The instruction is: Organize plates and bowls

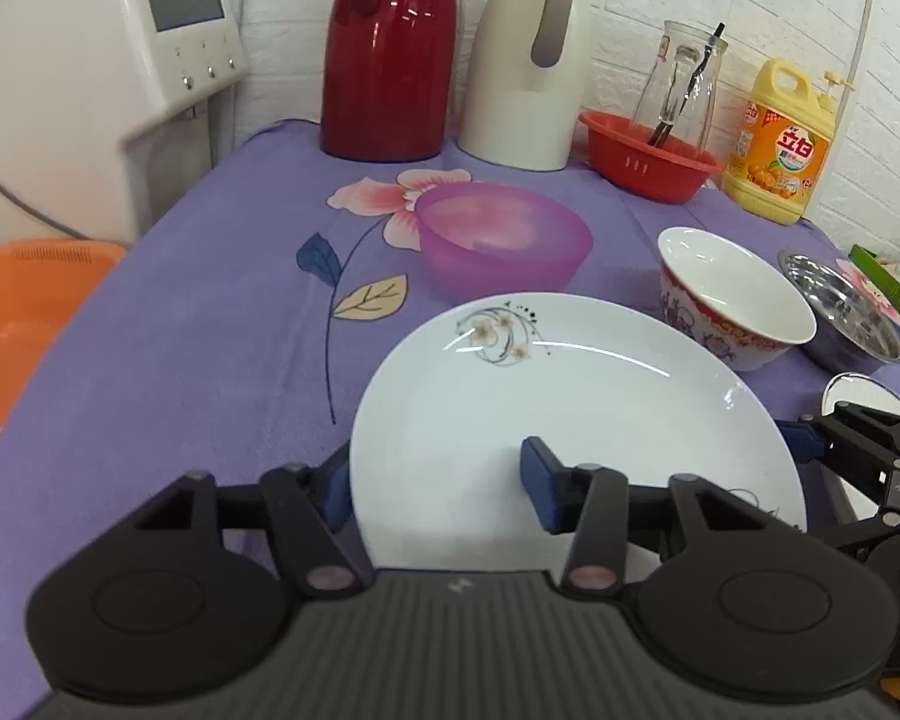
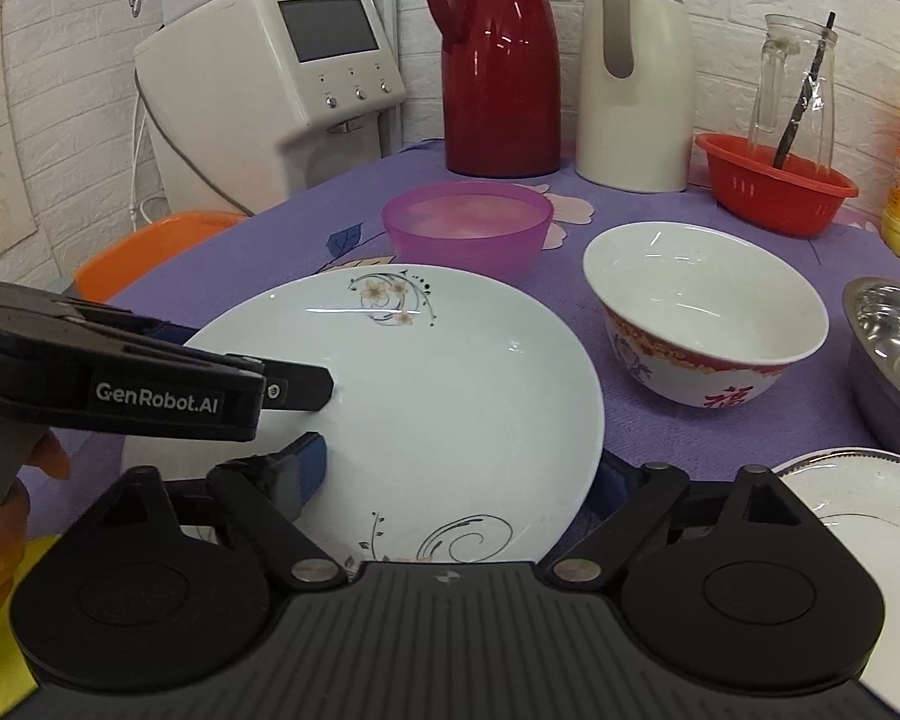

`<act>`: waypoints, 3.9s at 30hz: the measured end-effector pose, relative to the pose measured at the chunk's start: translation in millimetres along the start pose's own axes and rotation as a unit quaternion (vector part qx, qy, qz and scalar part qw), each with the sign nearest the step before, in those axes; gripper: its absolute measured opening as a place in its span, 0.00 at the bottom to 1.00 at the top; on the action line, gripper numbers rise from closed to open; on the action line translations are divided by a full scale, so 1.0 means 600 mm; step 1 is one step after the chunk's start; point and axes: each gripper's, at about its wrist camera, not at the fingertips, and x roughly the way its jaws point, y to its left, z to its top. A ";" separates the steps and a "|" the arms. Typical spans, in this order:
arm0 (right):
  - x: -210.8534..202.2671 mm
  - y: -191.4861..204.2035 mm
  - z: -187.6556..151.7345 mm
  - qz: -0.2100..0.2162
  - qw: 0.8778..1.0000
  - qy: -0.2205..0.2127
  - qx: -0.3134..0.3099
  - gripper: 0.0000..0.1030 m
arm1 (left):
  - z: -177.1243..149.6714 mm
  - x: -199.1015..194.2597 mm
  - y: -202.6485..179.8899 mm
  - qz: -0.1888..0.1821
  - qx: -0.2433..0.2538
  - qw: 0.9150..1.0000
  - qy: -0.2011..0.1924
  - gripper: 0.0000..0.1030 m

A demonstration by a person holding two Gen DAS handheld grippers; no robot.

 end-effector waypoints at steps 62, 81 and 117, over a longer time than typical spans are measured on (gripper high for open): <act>-0.208 0.091 -0.115 0.014 1.000 -0.009 0.004 1.00 | -0.146 -0.224 -0.074 0.041 -0.019 0.999 -0.010 0.49; -0.250 0.045 -0.147 0.009 0.993 -0.075 0.090 1.00 | -0.161 -0.277 -0.050 0.017 -0.026 0.997 -0.068 0.69; -0.180 -0.229 -0.124 -0.118 0.988 -0.003 0.101 1.00 | -0.028 0.012 -0.325 -0.025 -0.008 0.998 0.062 0.68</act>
